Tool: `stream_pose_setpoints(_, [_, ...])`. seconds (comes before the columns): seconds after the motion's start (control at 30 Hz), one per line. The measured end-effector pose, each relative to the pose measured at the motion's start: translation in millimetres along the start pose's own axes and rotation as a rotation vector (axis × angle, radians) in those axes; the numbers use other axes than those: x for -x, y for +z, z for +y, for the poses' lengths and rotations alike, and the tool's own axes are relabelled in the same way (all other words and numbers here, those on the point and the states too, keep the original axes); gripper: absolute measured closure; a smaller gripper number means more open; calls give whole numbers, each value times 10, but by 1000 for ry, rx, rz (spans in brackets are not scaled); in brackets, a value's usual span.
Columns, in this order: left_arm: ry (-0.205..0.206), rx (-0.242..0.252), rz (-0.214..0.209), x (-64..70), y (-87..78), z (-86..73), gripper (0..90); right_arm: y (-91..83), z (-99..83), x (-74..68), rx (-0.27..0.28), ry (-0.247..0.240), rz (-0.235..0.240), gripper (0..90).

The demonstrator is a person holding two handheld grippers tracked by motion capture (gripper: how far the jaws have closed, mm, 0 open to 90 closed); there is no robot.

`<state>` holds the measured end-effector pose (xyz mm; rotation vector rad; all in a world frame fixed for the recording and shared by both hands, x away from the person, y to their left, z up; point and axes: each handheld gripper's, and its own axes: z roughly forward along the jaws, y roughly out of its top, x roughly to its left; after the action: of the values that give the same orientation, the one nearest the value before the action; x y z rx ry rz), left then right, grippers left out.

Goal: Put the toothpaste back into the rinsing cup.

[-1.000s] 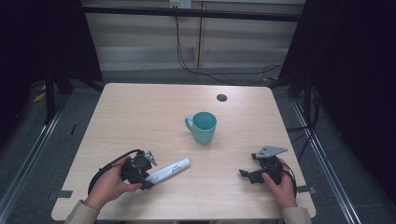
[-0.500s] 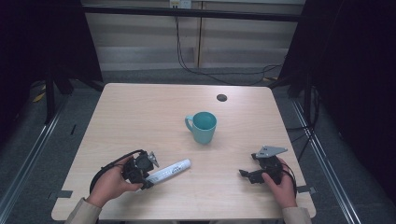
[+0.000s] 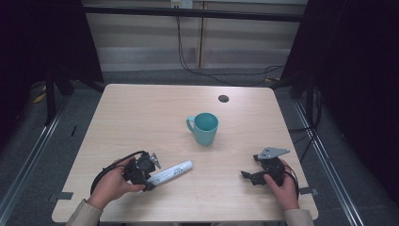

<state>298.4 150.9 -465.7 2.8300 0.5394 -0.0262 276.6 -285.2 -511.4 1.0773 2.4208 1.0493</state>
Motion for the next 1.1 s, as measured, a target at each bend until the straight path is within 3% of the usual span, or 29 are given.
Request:
stream_pose_setpoints(0.27, [-13,-22,34,40,-5,32,641,0,0,0,0,0,0,120])
stream_pose_setpoints(0.37, [-34,-28,49,64,-33,62,705,0,0,0,0,0,0,120])
stream_pose_setpoints(0.7, [-57,-11,16,48,-50,93,744,-1,1,1,-1,0,0,120])
stream_pose_setpoints(1.1, [-62,28,7,33,-155,216,745,-1,2,1,1,6,0,123])
